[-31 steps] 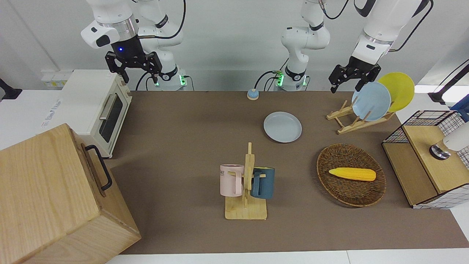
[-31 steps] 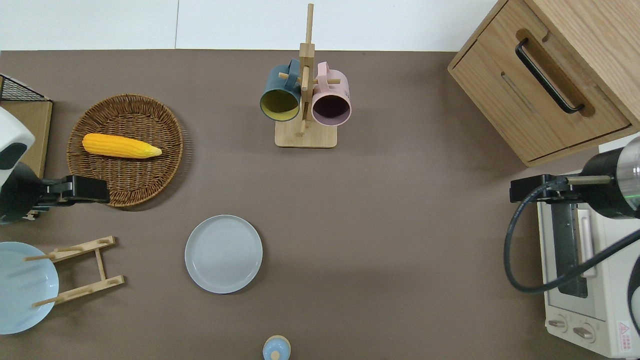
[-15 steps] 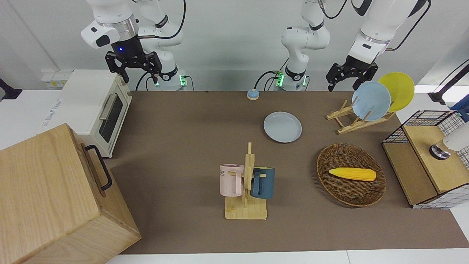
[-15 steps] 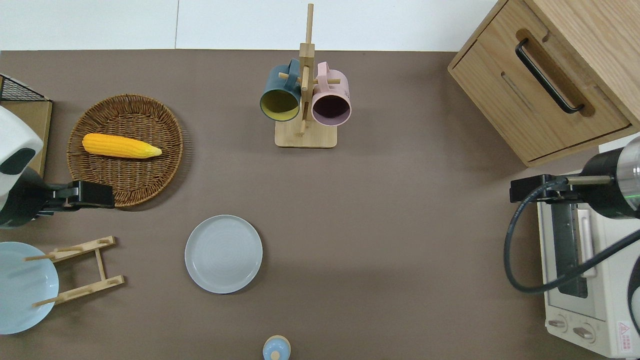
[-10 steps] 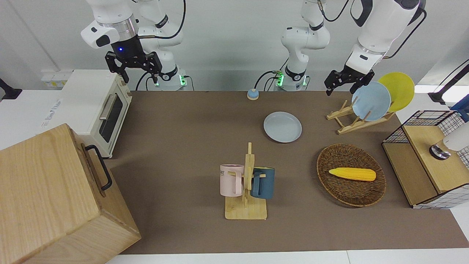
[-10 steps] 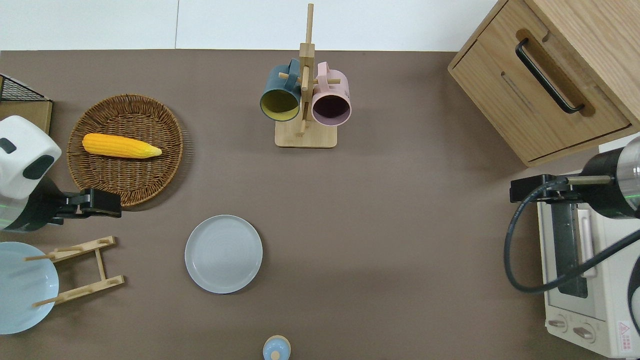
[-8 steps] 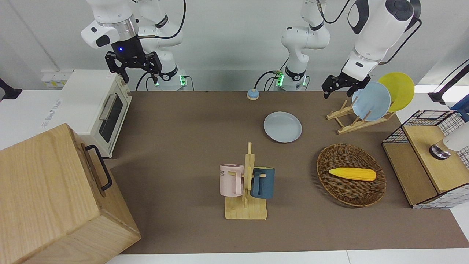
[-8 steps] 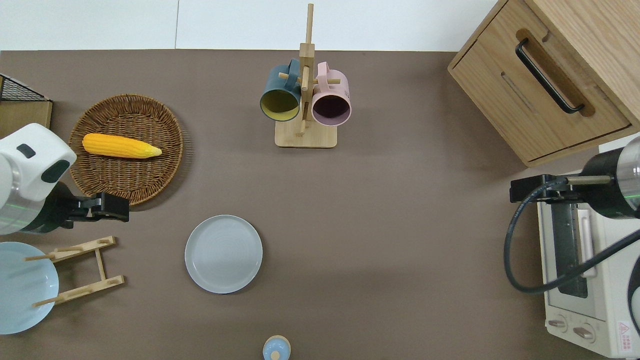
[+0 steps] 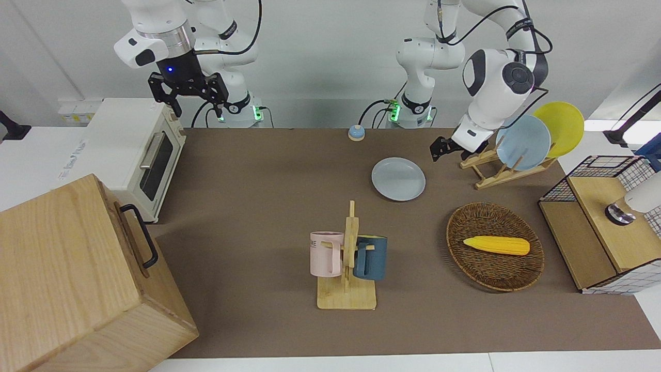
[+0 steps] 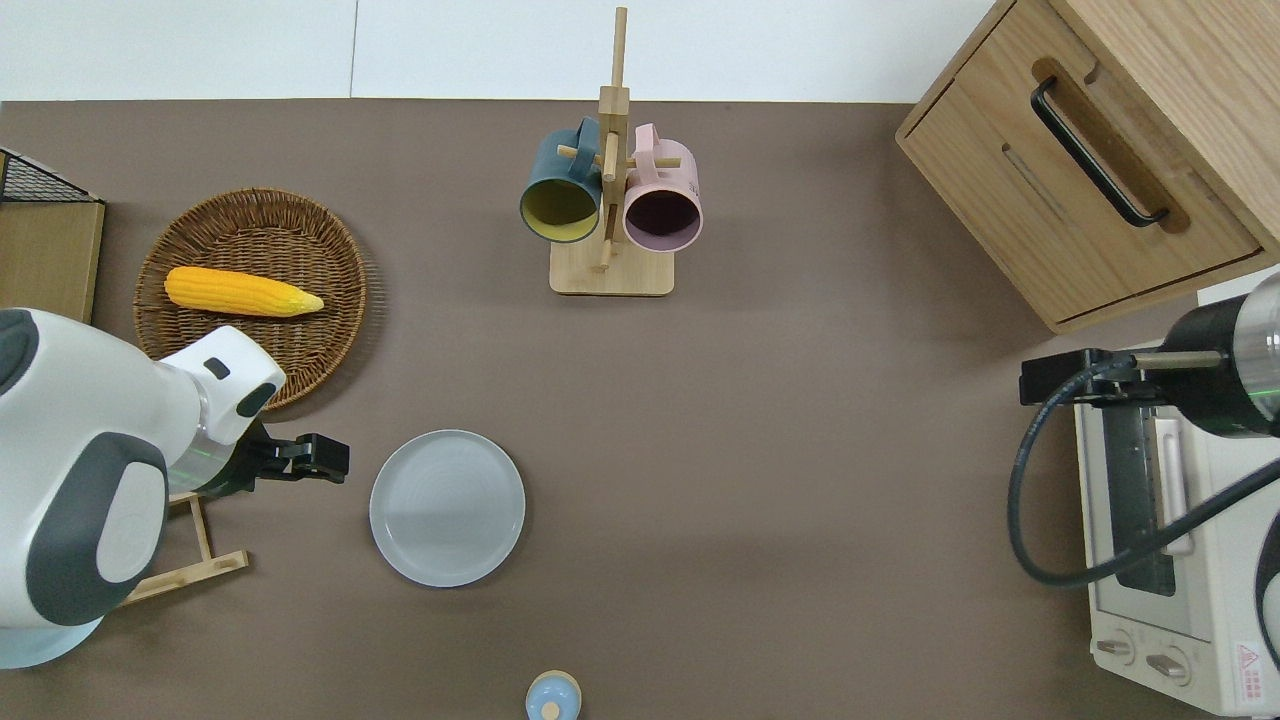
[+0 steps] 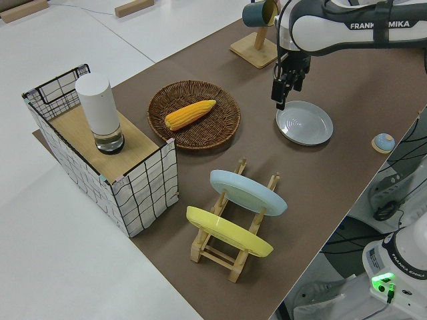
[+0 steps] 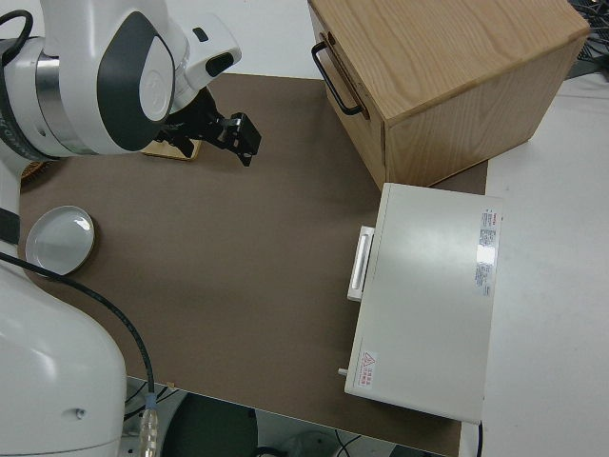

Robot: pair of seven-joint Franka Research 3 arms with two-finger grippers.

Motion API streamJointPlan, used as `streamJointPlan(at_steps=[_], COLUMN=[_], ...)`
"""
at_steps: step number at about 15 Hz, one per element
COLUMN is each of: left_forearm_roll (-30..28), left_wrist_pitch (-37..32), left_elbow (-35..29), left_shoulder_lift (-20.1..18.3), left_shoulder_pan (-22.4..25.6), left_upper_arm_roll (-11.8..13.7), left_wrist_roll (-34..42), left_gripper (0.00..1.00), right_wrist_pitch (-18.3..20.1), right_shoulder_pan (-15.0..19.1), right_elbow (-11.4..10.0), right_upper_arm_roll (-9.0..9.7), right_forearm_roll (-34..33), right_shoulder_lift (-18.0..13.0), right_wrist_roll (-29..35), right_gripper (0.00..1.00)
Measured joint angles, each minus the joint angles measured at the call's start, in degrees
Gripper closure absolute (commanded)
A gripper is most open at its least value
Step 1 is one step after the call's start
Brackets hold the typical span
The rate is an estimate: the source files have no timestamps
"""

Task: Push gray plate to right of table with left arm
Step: 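Move the left gripper down to the near edge of the gray plate, then lower the left gripper against the gray plate's rim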

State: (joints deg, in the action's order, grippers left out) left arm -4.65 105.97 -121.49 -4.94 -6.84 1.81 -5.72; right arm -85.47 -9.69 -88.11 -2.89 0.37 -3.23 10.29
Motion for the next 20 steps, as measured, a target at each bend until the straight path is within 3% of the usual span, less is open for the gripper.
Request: streamJointPlan(at_steps=[7,10,12,14,15,16,20], left_forearm_roll=[-4.7,-5.35,-5.42,-5.48,-5.49,-5.5,-5.57], left_wrist_pitch=[18.7,22.7,25.18,26.73,27.08,27.34,28.15], left_elbow=[-17.5,-20.35,-21.41,-22.52,-22.75,-22.84,-23.13], left_shoulder_lift=[-0.77,-0.83,-0.86,-0.86,-0.86,-0.86,-0.86], left_shoulder_pan=[1.39,1.47,1.52,1.61,1.67,1.75,1.88], left_upper_arm_roll=[-1.31,-2.41,-3.2,-3.72,-3.84,-3.86,-4.36], left_wrist_roll=[2.29,2.5,2.5,2.5,2.49,2.46,0.31], left_gripper=[0.03,0.08,0.26,0.51,0.7,0.79,0.87], right_wrist_pitch=[0.0,0.0,0.0,0.0,0.0,0.0,0.0], right_shoulder_pan=[0.0,0.0,0.0,0.0,0.0,0.0,0.0], right_elbow=[0.0,0.0,0.0,0.0,0.0,0.0,0.0], right_upper_arm_roll=[0.0,0.0,0.0,0.0,0.0,0.0,0.0], right_forearm_roll=[0.0,0.0,0.0,0.0,0.0,0.0,0.0], right_shoulder_lift=[0.0,0.0,0.0,0.0,0.0,0.0,0.0], right_wrist_roll=[0.0,0.0,0.0,0.0,0.0,0.0,0.0], right_gripper=[0.005,0.005,0.005,0.005,0.005,0.005,0.005])
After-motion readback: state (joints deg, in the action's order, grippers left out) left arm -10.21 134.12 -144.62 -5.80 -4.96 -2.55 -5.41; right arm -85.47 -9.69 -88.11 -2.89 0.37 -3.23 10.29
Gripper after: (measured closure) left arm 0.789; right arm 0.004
